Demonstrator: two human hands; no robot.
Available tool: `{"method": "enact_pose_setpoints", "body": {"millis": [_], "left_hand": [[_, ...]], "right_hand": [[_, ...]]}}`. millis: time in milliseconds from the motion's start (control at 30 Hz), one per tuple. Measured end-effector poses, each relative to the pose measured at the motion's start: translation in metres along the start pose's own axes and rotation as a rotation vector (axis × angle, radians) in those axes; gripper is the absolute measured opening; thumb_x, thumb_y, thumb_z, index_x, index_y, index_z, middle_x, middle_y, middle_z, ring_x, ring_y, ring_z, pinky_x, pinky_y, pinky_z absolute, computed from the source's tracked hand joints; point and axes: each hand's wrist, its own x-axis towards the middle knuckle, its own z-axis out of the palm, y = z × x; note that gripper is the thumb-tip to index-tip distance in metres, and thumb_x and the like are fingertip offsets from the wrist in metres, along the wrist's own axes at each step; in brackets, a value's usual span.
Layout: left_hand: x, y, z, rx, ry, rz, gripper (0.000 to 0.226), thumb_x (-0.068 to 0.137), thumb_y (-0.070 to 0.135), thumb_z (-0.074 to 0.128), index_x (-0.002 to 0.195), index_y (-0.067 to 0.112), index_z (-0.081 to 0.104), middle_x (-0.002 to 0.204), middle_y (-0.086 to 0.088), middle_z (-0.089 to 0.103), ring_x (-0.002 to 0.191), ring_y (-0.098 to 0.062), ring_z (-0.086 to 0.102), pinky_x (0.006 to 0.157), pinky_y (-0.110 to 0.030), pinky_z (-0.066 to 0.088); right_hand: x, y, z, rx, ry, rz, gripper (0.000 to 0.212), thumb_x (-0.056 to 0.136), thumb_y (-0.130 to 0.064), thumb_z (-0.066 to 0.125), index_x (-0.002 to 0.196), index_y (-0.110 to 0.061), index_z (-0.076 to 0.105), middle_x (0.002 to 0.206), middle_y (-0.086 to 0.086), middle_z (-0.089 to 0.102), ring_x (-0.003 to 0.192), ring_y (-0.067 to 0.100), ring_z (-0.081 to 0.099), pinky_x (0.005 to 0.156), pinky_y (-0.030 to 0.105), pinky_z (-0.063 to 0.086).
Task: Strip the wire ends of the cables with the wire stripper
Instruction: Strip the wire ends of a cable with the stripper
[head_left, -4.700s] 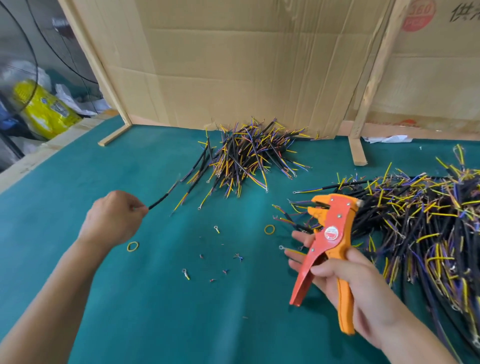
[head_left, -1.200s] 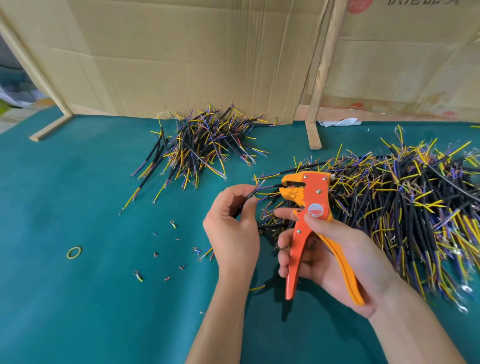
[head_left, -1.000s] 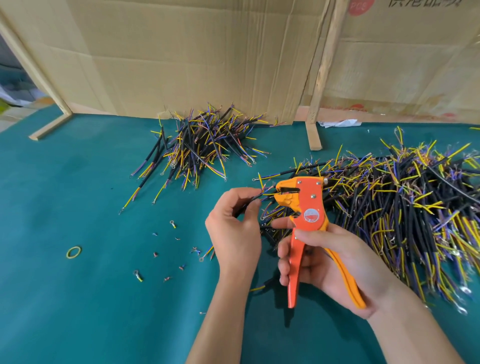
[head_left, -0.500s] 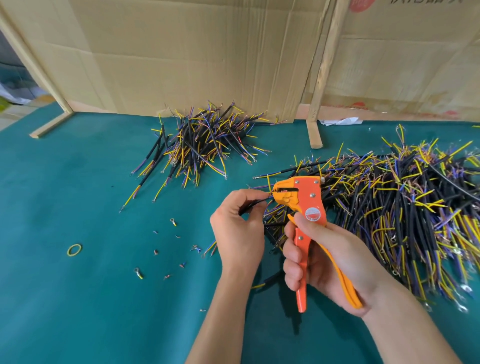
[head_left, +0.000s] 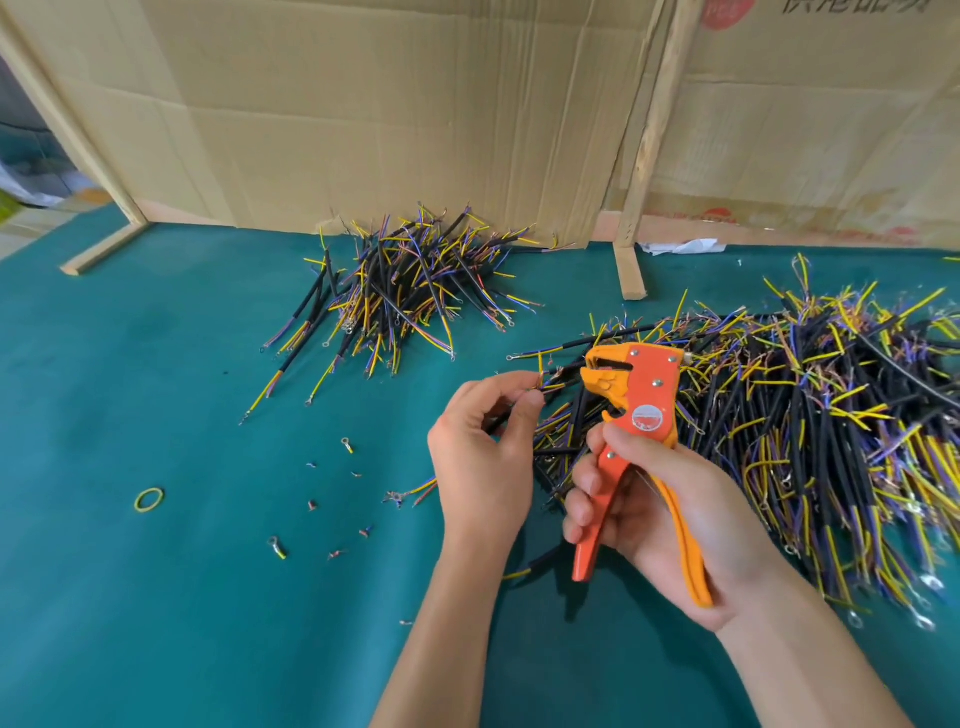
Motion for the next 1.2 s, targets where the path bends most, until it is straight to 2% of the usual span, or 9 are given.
{"method": "enact_pose_setpoints", "body": {"millis": [100,233,467,600,733,900,1000,1133,1200], "left_hand": [[0.000,0.002,0.001,0.024,0.007,0.000,0.017,0.089,0.004,0.071,0.089,0.021,0.074,0.079,0.001,0.066,0.073,-0.012,0.061,0.070,-0.028,0.050],[0.001,0.002,0.000,0.094,0.034,0.054,0.023,0.089,0.000,0.068,0.086,0.023,0.070,0.080,0.003,0.065,0.075,-0.010,0.061,0.070,-0.017,0.046],[0.002,0.001,-0.001,0.175,0.099,0.114,0.020,0.088,-0.001,0.068,0.086,0.019,0.070,0.084,0.004,0.064,0.077,-0.007,0.060,0.071,-0.012,0.043],[0.001,0.000,0.001,0.200,0.098,0.158,0.022,0.086,-0.002,0.068,0.081,0.020,0.070,0.080,0.006,0.061,0.076,-0.009,0.060,0.068,-0.019,0.046],[0.000,-0.001,0.002,0.235,0.088,0.197,0.023,0.083,-0.005,0.068,0.079,0.017,0.071,0.078,0.004,0.060,0.074,-0.012,0.059,0.068,-0.028,0.048],[0.000,-0.002,0.002,0.252,0.083,0.218,0.025,0.079,-0.008,0.069,0.078,0.017,0.070,0.077,0.005,0.060,0.073,-0.011,0.058,0.068,-0.025,0.047],[0.001,-0.001,0.003,0.211,0.084,0.218,0.025,0.081,-0.005,0.070,0.080,0.020,0.072,0.078,0.007,0.063,0.074,-0.010,0.060,0.067,-0.019,0.046],[-0.001,0.000,0.004,0.226,-0.010,0.181,0.029,0.083,-0.007,0.067,0.090,0.019,0.078,0.088,0.009,0.069,0.083,-0.003,0.064,0.078,-0.013,0.047],[0.001,0.001,0.005,0.226,-0.081,0.140,0.034,0.082,-0.011,0.062,0.094,0.018,0.076,0.093,0.009,0.072,0.089,-0.003,0.067,0.086,-0.021,0.051]], "right_hand": [[-0.001,-0.004,-0.005,-0.023,-0.048,0.017,0.042,0.068,-0.024,0.094,0.095,-0.009,0.066,0.076,0.018,0.056,0.064,0.035,0.058,0.062,0.048,0.054],[-0.003,-0.006,-0.008,-0.065,-0.120,0.085,0.036,0.076,-0.022,0.090,0.099,-0.008,0.065,0.080,0.020,0.057,0.068,0.037,0.059,0.066,0.051,0.053],[-0.001,-0.001,-0.005,-0.058,-0.108,0.199,0.035,0.073,-0.018,0.091,0.097,-0.008,0.067,0.081,0.023,0.060,0.070,0.039,0.061,0.069,0.053,0.054],[0.000,0.004,0.000,-0.043,-0.057,0.185,0.040,0.065,-0.018,0.095,0.092,-0.006,0.068,0.079,0.023,0.060,0.067,0.038,0.061,0.066,0.051,0.055],[-0.004,0.002,0.006,-0.044,-0.088,0.167,0.038,0.071,-0.018,0.091,0.096,-0.007,0.064,0.079,0.021,0.057,0.067,0.037,0.059,0.064,0.049,0.054],[-0.006,0.002,0.014,-0.060,-0.008,0.174,0.029,0.086,-0.027,0.080,0.084,-0.009,0.056,0.063,0.011,0.045,0.048,0.025,0.044,0.048,0.035,0.044],[-0.005,0.006,0.020,-0.035,0.064,0.128,0.031,0.083,-0.038,0.071,0.076,-0.014,0.054,0.056,0.005,0.037,0.039,0.019,0.034,0.040,0.026,0.036],[0.000,0.010,0.024,-0.007,0.175,0.013,0.034,0.083,-0.039,0.069,0.066,-0.018,0.049,0.052,0.000,0.031,0.033,0.012,0.028,0.033,0.019,0.028],[0.001,0.009,0.018,0.039,0.179,-0.035,0.029,0.084,-0.036,0.070,0.070,-0.016,0.053,0.056,0.003,0.036,0.038,0.015,0.034,0.036,0.025,0.034]]}}
